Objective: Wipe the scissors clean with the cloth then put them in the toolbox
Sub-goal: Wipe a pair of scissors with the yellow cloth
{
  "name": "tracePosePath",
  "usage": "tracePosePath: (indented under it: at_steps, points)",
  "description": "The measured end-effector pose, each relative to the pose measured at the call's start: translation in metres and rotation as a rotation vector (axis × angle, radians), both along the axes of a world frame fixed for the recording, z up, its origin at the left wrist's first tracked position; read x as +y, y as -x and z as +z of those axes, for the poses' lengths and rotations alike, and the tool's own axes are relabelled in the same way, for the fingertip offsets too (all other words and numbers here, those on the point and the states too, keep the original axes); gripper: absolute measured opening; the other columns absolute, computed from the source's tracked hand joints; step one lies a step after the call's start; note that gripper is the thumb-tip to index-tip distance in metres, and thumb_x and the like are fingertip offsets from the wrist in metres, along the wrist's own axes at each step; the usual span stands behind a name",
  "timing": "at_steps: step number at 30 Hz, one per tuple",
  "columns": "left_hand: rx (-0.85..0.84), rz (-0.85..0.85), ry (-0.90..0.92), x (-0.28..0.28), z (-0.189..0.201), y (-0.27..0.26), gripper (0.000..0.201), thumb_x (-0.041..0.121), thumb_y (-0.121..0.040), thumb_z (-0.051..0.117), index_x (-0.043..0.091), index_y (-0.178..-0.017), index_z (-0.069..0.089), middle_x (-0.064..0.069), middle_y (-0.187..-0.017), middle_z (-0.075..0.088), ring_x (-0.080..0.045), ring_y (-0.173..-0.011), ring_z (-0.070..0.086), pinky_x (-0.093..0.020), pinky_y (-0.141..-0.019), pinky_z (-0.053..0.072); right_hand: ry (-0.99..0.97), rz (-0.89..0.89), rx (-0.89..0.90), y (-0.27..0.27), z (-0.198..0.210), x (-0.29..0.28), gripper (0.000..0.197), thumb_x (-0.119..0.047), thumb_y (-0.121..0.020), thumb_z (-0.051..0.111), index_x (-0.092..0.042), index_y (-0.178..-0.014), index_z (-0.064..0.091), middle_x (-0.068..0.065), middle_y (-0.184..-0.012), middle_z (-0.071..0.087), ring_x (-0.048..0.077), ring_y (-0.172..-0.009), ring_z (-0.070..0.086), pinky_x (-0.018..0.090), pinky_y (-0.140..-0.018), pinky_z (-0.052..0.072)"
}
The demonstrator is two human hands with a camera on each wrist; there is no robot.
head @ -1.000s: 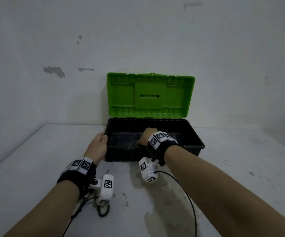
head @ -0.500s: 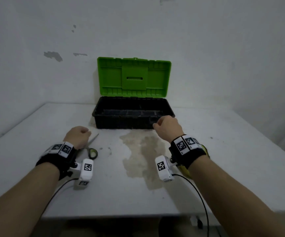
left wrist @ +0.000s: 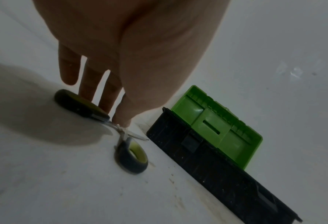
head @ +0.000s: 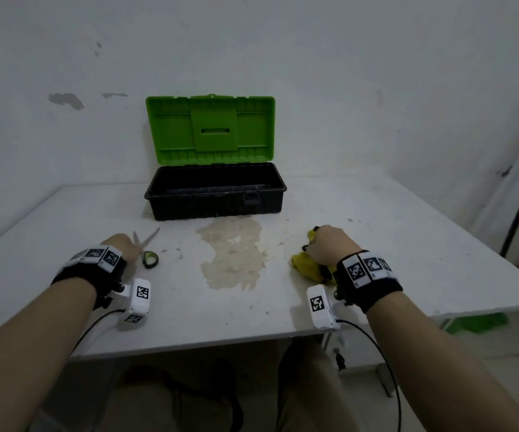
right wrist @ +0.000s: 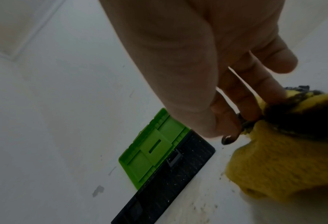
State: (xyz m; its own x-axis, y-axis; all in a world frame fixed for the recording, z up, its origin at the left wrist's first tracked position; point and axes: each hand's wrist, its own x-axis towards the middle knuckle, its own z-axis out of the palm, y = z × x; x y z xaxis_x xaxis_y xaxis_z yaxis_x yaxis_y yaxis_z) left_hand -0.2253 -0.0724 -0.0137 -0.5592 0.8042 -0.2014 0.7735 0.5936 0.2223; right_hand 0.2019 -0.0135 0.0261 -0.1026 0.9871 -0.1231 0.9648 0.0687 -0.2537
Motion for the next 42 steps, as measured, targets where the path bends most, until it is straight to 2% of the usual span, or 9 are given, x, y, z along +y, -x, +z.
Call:
tracePosePath:
  at_steps: [3, 7, 12, 16, 23, 26, 33, 37, 42]
  points:
    - [0.088, 0.002, 0.027, -0.002, -0.001, -0.003, 0.018, 0.016, -0.093, 0.058, 0.004, -0.080, 0.063, -0.018, -0.109, 0.069, -0.031, -0.089, 0.064, -0.031, -0.074, 0.049, 0.011, 0.091, -0.111, 0.005, -0.008, -0.004, 0.050, -0.051, -0.083, 0.060, -0.011, -0.113, 0.058, 0.008, -0.116, 0.059, 0.027, -0.104, 0.056, 0.034, -0.079, 0.050]
    - [0.154, -0.011, 0.007, -0.005, -0.004, -0.002, 0.018, 0.012, -0.091, 0.059, 0.006, -0.101, 0.073, -0.014, -0.113, 0.071, -0.031, -0.101, 0.067, -0.030, -0.078, 0.049, -0.098, 0.079, -0.208, 0.008, -0.024, -0.004, 0.052, -0.060, -0.080, 0.058, -0.019, -0.111, 0.062, 0.002, -0.127, 0.053, 0.027, -0.114, 0.050, 0.041, -0.090, 0.046]
    - [0.205, 0.022, 0.016, -0.012, 0.005, -0.019, 0.018, 0.011, -0.094, 0.055, 0.004, -0.106, 0.066, -0.015, -0.116, 0.067, -0.032, -0.109, 0.064, -0.033, -0.089, 0.049, -0.182, 0.080, -0.169, 0.006, -0.018, -0.002, 0.031, -0.045, -0.091, 0.049, -0.020, -0.090, 0.068, 0.000, -0.091, 0.060, 0.023, -0.090, 0.056, 0.038, -0.079, 0.032]
    - [0.043, -0.035, -0.126, -0.018, 0.024, -0.017, 0.016, 0.024, -0.096, 0.057, 0.014, -0.103, 0.067, -0.011, -0.116, 0.066, -0.032, -0.108, 0.062, -0.037, -0.094, 0.050, -0.268, 0.073, -0.051, 0.001, 0.009, -0.008, 0.032, -0.042, -0.097, 0.045, -0.023, -0.091, 0.071, 0.001, -0.085, 0.062, 0.026, -0.091, 0.060, 0.035, -0.079, 0.041]
    - [-0.580, -0.268, -0.531, -0.027, 0.034, -0.077, 0.013, 0.015, -0.100, 0.056, 0.011, -0.090, 0.064, -0.003, -0.070, 0.061, -0.016, -0.057, 0.054, -0.028, -0.055, 0.046, -0.491, 0.178, 0.371, 0.008, 0.037, -0.018, 0.025, -0.036, -0.096, 0.055, -0.023, -0.100, 0.076, -0.003, -0.096, 0.074, 0.021, -0.089, 0.065, 0.029, -0.074, 0.049]
    - [-0.684, -0.305, -0.536, -0.025, 0.026, -0.113, 0.017, 0.017, -0.099, 0.060, 0.011, -0.084, 0.065, 0.002, -0.062, 0.058, -0.012, -0.055, 0.050, -0.025, -0.053, 0.044, -0.414, 0.212, 0.588, 0.015, 0.031, -0.018, 0.027, -0.033, -0.098, 0.050, -0.022, -0.078, 0.066, -0.009, -0.075, 0.064, 0.016, -0.074, 0.058, 0.029, -0.061, 0.041]
    - [-0.643, -0.443, -0.554, -0.017, 0.019, -0.164, 0.024, 0.040, -0.088, 0.072, 0.018, -0.076, 0.071, 0.021, -0.054, 0.058, 0.005, -0.052, 0.051, -0.022, -0.060, 0.041, -0.178, 0.246, 0.903, 0.020, 0.011, -0.032, 0.033, -0.035, -0.104, 0.034, -0.014, -0.080, 0.041, -0.003, -0.073, 0.040, 0.008, -0.063, 0.040, 0.030, -0.065, 0.036]
    - [-0.643, -0.445, -0.574, -0.011, 0.017, -0.179, 0.028, 0.042, -0.088, 0.072, 0.020, -0.072, 0.068, 0.016, -0.055, 0.057, 0.003, -0.052, 0.050, -0.024, -0.061, 0.043, -0.060, 0.241, 0.852, 0.022, 0.006, -0.040, 0.022, -0.038, -0.101, 0.037, -0.020, -0.093, 0.046, -0.006, -0.077, 0.048, 0.011, -0.069, 0.047, 0.030, -0.068, 0.039]
    - [-0.631, -0.456, -0.556, -0.005, 0.017, -0.191, 0.025, 0.040, -0.093, 0.065, 0.023, -0.075, 0.069, 0.018, -0.056, 0.058, 0.002, -0.053, 0.051, -0.025, -0.062, 0.042, -0.286, 0.411, 0.672, 0.031, 0.001, -0.040, 0.006, -0.032, -0.097, 0.050, -0.026, -0.097, 0.049, -0.008, -0.083, 0.060, 0.004, -0.073, 0.055, 0.020, -0.062, 0.042]
